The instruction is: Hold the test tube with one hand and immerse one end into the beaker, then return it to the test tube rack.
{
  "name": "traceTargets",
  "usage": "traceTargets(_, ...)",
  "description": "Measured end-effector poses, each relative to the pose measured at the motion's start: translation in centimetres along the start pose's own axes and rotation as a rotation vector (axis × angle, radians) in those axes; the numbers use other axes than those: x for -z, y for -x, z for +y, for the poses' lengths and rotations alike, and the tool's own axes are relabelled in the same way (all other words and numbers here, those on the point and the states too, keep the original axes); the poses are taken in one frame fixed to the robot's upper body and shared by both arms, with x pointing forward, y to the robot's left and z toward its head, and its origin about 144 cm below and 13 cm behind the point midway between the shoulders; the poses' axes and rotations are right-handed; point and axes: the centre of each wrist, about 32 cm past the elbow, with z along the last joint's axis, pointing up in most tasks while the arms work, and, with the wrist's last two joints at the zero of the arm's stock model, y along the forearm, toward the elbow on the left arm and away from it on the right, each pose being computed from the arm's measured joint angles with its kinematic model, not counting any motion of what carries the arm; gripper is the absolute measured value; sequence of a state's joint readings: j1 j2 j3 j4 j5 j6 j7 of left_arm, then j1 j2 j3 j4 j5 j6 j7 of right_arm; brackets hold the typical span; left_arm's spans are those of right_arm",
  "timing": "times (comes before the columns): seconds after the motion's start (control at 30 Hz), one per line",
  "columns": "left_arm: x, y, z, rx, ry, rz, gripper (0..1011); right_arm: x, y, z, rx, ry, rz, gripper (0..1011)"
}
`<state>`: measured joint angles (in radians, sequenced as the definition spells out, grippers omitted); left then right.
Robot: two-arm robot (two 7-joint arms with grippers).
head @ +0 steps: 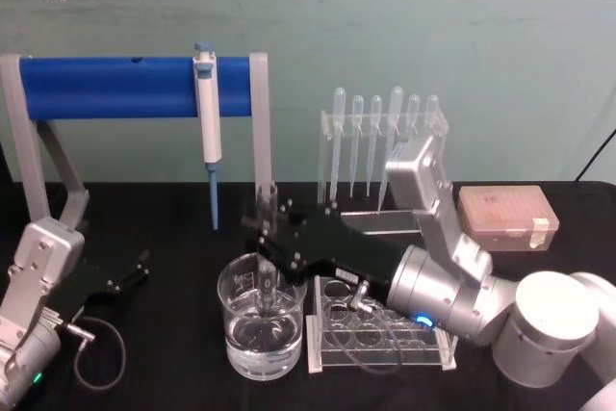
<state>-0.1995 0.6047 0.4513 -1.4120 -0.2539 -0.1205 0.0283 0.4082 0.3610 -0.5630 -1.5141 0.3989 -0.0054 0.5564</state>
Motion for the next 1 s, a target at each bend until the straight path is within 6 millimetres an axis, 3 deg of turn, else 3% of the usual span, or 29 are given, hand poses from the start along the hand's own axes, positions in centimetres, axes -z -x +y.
traceTargets(0.17, 0.0, 0.0, 0.0, 0.0, 0.0, 0.0, 1000, -2.9, -0.1, -0.4, 0.012, -0.033, -0.031, 224)
traceTargets(0.5, 0.0, 0.0, 0.0, 0.0, 0.0, 0.0, 1000, -6.8, -0.6, -2.1, 0.048, -0.078, -0.05, 224)
traceTargets(0.73, 0.0, 0.0, 0.0, 0.0, 0.0, 0.0, 1000, -7.4, -0.8, -5.1, 0.135, -0.041, -0.066, 224)
traceTargets(1.0, 0.0, 0.0, 0.0, 0.0, 0.0, 0.0, 1000, -5.7, -0.6, -7.8, 0.221, 0.0, -0.047, 224)
